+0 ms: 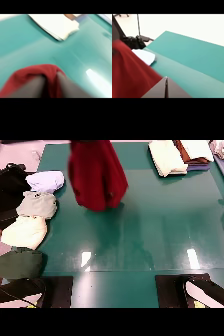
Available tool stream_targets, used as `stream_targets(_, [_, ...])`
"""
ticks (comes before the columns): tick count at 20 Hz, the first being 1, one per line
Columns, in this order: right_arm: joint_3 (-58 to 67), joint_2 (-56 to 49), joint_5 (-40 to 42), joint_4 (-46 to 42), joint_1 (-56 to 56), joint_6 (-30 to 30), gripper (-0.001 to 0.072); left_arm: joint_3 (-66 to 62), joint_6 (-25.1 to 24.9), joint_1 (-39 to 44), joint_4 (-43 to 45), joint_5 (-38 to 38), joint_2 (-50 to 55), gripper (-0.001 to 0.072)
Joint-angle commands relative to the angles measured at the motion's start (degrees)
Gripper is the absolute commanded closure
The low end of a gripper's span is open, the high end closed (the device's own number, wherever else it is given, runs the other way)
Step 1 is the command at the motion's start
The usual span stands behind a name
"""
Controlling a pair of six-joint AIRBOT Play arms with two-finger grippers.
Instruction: Fold the shirts.
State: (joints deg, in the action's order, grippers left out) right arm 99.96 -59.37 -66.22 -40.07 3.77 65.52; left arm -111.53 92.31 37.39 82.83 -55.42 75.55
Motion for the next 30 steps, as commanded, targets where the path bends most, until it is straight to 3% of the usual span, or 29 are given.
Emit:
stream_targets(1, [1.01, 0.31, -2.38, -0.04, 0.0, 0.02, 0.0695, 2.51, -1.27, 4.35, -3.76, 1.7, 4.09, 0.0029])
stream_targets(3, [1.01, 0.31, -3.45, 0.02, -0.02, 0.02, 0.0694, 2.47, -1.16, 2.08, -1.57, 3.1, 5.16, 0.0029])
stream_targets(6, [1.01, 0.31, -4.13, 0.04, -0.02, 0.04, 0.0694, 2.71, 3.5, -8.22, -1.11, 2.43, 5.44, 0.0029])
stream_targets(9, [1.01, 0.26, -4.55, 0.04, -0.04, 0.04, 0.0694, 5.99, 6.64, -19.82, -3.65, -4.87, 8.22, 0.0029])
stream_targets(12, [1.01, 0.26, -4.59, 0.04, -0.13, 0.04, 0.0695, 15.3, 6.05, -26.18, -9.49, -8.46, 12.59, 0.003])
stream_targets(17, [1.01, 0.26, -5.01, 0.02, -0.13, 0.07, 0.0694, 30.12, 4.02, -26.91, -15.54, -4.26, 18.93, 0.0029])
stream_targets(21, [1.01, 0.26, -4.98, 0.02, -0.17, 0.07, 0.0695, 32.06, -3.08, -26.88, -28.41, -2.8, 23.12, 0.0027])
stream_targets(26, [0.98, -0.31, -6.64, -0.11, -0.15, 1.73, 0.0695, 32.02, -5.42, -24.44, -29.27, -1.38, 23.8, 0.0029])
stream_targets(27, [1.01, -0.66, -7.76, -0.13, -0.15, 1.79, 0.0695, 31.71, -5.57, -24.33, -29.49, -1.11, 23.78, 0.0153])
stream_targets(29, [0.96, -1.84, -11.98, -1.07, -0.11, 3.02, 0.0695, 29.11, -5.64, -25.16, -29.29, -2.1, 23.78, 0.0675])
stream_targets(30, [0.57, -2.64, -15.28, -2.64, -0.11, 4.96, 0.0695, 26.95, -5.84, -25.92, -29.2, -3.28, 23.76, 0.0683])
